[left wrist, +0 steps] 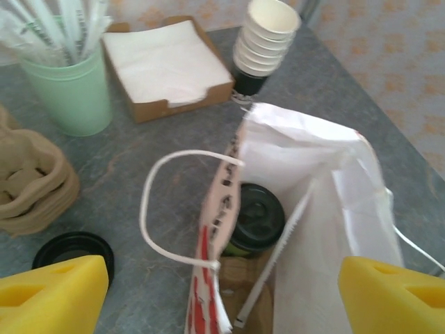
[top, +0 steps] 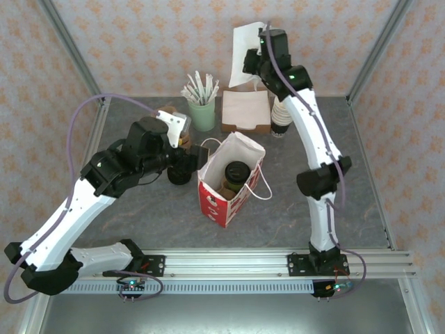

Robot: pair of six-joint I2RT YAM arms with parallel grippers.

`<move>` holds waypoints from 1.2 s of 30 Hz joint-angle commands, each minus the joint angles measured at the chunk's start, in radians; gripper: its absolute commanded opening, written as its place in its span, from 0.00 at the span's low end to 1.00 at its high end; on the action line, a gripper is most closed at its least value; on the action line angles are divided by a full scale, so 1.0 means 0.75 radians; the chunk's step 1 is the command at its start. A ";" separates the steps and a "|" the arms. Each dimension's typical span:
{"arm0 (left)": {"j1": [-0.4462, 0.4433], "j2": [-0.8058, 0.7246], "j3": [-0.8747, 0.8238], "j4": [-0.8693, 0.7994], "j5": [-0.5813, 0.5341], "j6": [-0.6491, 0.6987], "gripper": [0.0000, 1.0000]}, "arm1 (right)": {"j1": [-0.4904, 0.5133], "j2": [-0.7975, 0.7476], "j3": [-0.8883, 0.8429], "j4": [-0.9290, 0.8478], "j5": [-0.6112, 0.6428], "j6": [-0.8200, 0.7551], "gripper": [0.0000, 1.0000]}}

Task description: Pack the takeout coffee

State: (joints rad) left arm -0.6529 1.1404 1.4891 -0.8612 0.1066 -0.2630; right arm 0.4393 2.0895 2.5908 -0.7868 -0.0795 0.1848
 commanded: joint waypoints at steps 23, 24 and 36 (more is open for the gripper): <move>0.240 -0.003 -0.164 0.233 0.235 0.048 0.87 | 0.503 -1.077 -1.239 0.100 -0.164 1.051 0.03; 0.241 -0.005 -0.168 0.235 0.238 0.049 0.87 | 0.524 -1.108 -1.306 0.152 -0.164 1.091 0.01; 0.240 -0.007 -0.290 0.373 0.398 0.001 0.83 | 0.682 -1.284 -1.642 0.263 0.007 1.239 0.00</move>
State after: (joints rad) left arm -0.4759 1.1496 1.2835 -0.6380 0.3618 -0.2611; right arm 0.9436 1.1473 1.3922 -0.6441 -0.1257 1.0725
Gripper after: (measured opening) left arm 0.828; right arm 0.067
